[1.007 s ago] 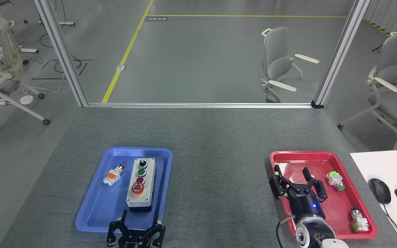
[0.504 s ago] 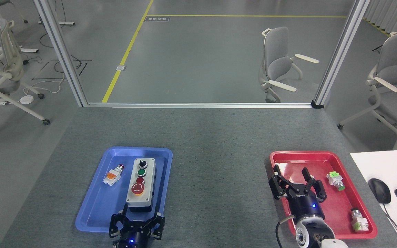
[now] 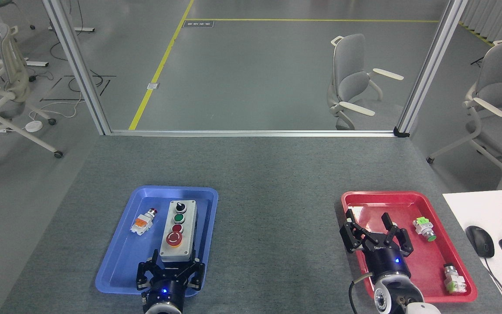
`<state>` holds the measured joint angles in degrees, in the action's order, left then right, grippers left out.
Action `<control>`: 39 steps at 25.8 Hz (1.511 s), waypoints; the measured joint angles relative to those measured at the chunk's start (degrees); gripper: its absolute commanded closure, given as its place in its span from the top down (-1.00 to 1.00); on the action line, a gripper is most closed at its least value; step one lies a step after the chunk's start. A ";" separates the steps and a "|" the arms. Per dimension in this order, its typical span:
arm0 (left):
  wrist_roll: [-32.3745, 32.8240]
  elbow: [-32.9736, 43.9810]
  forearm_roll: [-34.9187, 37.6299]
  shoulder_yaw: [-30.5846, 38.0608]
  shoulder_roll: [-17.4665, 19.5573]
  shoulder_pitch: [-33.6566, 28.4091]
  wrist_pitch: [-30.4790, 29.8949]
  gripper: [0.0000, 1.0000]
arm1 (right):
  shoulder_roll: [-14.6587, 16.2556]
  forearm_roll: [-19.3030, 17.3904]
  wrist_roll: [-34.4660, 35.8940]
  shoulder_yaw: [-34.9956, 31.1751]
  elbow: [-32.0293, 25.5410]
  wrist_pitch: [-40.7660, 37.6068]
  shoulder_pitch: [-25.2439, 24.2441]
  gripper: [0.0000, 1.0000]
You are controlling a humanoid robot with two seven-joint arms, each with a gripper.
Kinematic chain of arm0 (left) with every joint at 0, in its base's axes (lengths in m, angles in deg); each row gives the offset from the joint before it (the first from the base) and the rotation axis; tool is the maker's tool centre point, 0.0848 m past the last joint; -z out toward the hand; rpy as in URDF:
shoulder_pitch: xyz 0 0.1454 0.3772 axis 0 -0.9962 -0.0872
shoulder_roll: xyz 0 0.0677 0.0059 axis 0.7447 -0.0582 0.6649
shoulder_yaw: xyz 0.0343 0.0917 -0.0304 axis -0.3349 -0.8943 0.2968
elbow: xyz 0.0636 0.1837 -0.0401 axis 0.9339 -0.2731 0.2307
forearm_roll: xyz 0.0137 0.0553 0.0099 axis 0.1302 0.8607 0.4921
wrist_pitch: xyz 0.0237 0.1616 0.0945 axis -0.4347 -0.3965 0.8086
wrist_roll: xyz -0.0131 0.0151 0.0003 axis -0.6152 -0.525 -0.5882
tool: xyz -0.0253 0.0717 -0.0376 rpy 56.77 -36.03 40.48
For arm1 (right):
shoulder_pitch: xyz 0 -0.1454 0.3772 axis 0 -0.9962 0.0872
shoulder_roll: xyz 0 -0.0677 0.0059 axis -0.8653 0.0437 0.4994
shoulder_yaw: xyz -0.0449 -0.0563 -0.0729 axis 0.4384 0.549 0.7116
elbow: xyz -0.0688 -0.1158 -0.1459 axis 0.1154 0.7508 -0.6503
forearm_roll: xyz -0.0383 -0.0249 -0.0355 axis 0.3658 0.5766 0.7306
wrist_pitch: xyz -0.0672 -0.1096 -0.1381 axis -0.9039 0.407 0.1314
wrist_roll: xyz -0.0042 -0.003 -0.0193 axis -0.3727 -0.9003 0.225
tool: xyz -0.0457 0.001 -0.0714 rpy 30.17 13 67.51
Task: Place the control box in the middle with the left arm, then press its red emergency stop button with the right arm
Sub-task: 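Lower the left gripper onto the near end of the control box and grasp it, then drag the control box off the blue tray toward the table middle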
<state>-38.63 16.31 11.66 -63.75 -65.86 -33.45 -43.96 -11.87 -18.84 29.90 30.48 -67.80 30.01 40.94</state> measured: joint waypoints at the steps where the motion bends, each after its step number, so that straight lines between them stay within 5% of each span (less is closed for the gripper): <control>1: 0.00 -0.82 -0.40 0.01 0.00 0.60 0.05 0.98 | 0.00 0.00 0.00 -0.01 0.00 0.00 0.01 0.98; 10: 0.00 -8.20 -6.54 0.03 0.04 7.21 0.16 0.92 | -0.03 0.00 -0.01 -0.02 -0.01 0.00 0.04 0.98; 14: 0.00 -9.76 -7.67 -0.04 0.40 8.76 -0.04 0.34 | -0.01 0.00 -0.01 -0.03 0.02 0.00 0.04 0.98; 17: -0.03 -10.09 -7.73 -0.14 0.82 9.00 -0.48 -0.55 | -0.10 0.00 -0.01 -0.03 0.02 0.00 0.04 0.98; 21: -0.09 -9.98 -7.98 -0.17 1.23 8.88 -1.49 -0.96 | -0.29 0.00 -0.01 -0.03 0.02 0.00 0.04 0.98; 28: 0.09 -7.21 -8.67 -0.05 1.53 8.62 -3.32 -1.00 | -0.13 0.00 -0.02 -0.03 0.04 0.00 0.04 0.98; 39: -0.06 9.22 -14.24 -3.34 1.56 2.96 -5.72 -1.00 | -0.08 0.00 -0.09 -0.03 0.05 0.00 0.04 0.98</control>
<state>-38.69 25.52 -2.58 -67.09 -64.30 -30.49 -49.68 -11.95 -18.84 29.81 30.45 -67.75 30.00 40.98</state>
